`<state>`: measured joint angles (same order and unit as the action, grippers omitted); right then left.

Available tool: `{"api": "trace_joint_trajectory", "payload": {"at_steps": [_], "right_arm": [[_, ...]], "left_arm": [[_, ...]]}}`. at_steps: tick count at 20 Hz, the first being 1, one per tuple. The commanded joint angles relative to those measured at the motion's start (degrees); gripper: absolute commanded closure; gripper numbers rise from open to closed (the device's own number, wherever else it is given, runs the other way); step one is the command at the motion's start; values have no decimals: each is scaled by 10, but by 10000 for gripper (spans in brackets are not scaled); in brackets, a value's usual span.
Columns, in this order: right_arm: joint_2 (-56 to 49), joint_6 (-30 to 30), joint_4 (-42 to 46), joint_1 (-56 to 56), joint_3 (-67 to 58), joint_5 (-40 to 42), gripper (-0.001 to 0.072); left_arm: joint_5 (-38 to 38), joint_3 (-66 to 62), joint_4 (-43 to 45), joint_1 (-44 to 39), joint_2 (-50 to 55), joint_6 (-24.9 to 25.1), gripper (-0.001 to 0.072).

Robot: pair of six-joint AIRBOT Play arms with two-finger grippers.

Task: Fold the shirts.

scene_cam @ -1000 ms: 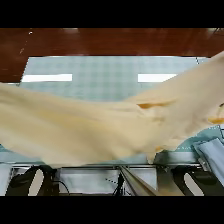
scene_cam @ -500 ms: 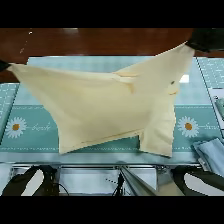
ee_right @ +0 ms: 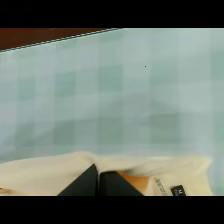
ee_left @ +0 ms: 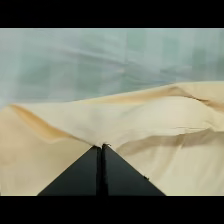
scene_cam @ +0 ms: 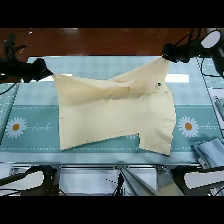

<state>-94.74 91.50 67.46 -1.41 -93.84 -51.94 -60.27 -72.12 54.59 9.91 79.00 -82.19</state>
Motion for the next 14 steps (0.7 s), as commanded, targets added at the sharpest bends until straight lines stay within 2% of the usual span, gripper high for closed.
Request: {"api": "trace_joint_trajectory", "payload": {"at_steps": [1,7,8,9,10,11,12,14], "right_arm": [[-42,60,-2,-6,-1,19,694],[-50,29,5,-22,-1,-11,693],[-50,18,2,-24,-1,-24,654],[-50,4,-5,-24,-1,-39,520],[-50,-12,-12,-24,-1,-55,438],[-48,-27,-19,-24,-1,-79,376],[-41,-48,-20,-24,-1,-110,325],[-13,-122,19,-33,-1,-196,297]], "left_arm": [[5,1,-1,-9,74,8,687],[-4,2,38,5,82,7,687],[-9,2,30,4,82,7,685],[-14,2,20,2,82,11,636],[-23,1,11,1,82,27,418],[-43,-3,11,2,82,27,258],[-82,-11,15,7,82,27,212],[-187,-32,76,26,78,27,212]]}}
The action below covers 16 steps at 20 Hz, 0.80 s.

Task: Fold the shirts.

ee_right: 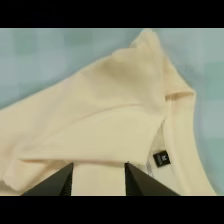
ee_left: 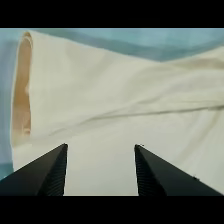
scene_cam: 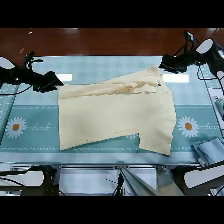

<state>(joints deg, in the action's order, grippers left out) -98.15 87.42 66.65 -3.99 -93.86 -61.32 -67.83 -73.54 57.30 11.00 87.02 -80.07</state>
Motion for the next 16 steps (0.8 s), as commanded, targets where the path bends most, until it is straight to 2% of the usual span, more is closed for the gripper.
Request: {"api": "trace_joint_trajectory", "payload": {"at_steps": [1,2,3,6,10,12,16], "right_arm": [[38,-101,86,-13,0,-153,298],[54,-100,150,-23,0,-195,298],[66,-66,183,-40,0,-207,298],[75,-51,198,-95,7,-271,297],[76,-91,96,-159,86,-289,280],[78,-111,55,-174,130,-283,280],[100,-130,38,-177,191,-222,281]], "left_arm": [[-147,-21,107,26,-11,-3,218],[-168,-15,167,38,-25,-29,219],[-181,-1,199,51,-42,-54,219],[-175,112,180,79,-106,-74,219],[-151,307,170,79,-167,-60,199],[-144,369,155,79,-172,-32,198],[-108,439,121,79,-175,-4,199]]}}
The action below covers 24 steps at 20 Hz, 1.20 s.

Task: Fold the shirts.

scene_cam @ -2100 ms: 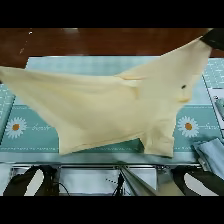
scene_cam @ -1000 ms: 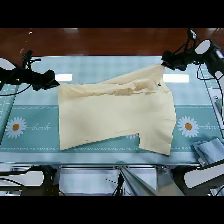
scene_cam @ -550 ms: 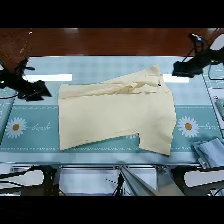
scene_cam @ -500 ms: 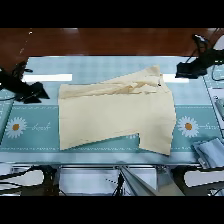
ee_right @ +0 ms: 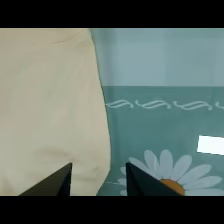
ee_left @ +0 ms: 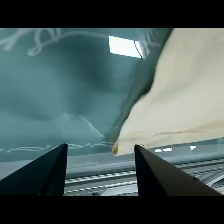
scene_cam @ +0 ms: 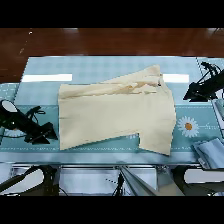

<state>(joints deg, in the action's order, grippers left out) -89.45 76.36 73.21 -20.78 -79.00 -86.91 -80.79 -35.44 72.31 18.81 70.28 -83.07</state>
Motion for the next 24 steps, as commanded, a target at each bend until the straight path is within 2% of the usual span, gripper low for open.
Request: {"api": "trace_joint_trajectory", "payload": {"at_steps": [1,4,9,10,11,12,15,19,21,24], "right_arm": [[21,-19,-31,-10,51,53,281],[42,-19,-40,-10,60,90,282],[61,-19,-44,-10,61,92,282],[66,-19,-44,-10,60,92,282],[72,-19,-44,-10,61,92,282],[76,-19,-40,-10,60,92,282],[79,-19,-1,-19,68,76,240],[91,-24,-49,-99,157,59,239],[101,-58,-86,-123,215,60,193],[103,-68,-103,-124,283,104,175]], "left_arm": [[29,67,-58,1,-8,44,199],[57,84,-126,1,-8,74,198],[108,121,-213,1,-5,102,202],[118,126,-218,1,-4,102,238],[119,127,-220,1,-4,108,430],[115,127,-220,1,-4,122,679],[94,127,-220,1,-4,151,686],[92,127,-220,1,-6,151,686],[92,127,-220,1,-6,157,686],[92,127,-221,1,-6,160,686]]}}
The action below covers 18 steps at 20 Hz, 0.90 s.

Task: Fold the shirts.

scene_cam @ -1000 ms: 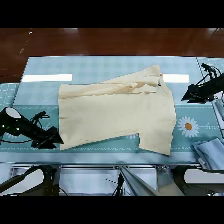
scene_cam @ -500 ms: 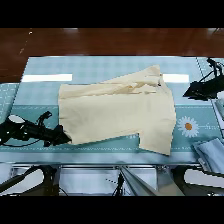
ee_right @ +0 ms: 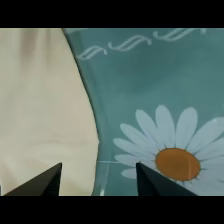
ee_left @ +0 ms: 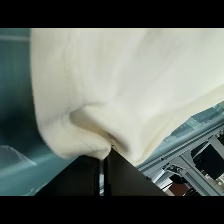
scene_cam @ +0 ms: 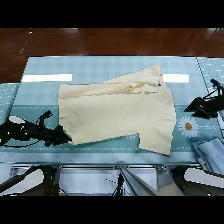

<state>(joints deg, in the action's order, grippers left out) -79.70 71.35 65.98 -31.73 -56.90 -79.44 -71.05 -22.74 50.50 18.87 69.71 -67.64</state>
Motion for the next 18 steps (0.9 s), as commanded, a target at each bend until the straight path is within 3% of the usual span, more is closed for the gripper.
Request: {"api": "trace_joint_trajectory", "payload": {"at_steps": [1,7,11,12,13,14,18], "right_arm": [[5,-18,-49,-14,83,48,176],[5,-43,-99,-5,158,118,212],[5,-44,-109,51,166,188,253],[5,-42,-114,76,166,209,310],[5,-41,-119,101,161,219,606],[5,-38,-120,120,148,215,692],[60,-44,-123,137,26,145,693]], "left_arm": [[-6,0,-2,0,0,6,686],[-5,0,-4,0,0,6,686],[-5,-1,-55,0,0,52,686],[-5,-1,-68,0,0,57,686],[-4,-2,-73,0,-1,57,686],[-5,-8,-73,0,-3,57,687],[-6,-108,-73,0,-83,43,688]]}}
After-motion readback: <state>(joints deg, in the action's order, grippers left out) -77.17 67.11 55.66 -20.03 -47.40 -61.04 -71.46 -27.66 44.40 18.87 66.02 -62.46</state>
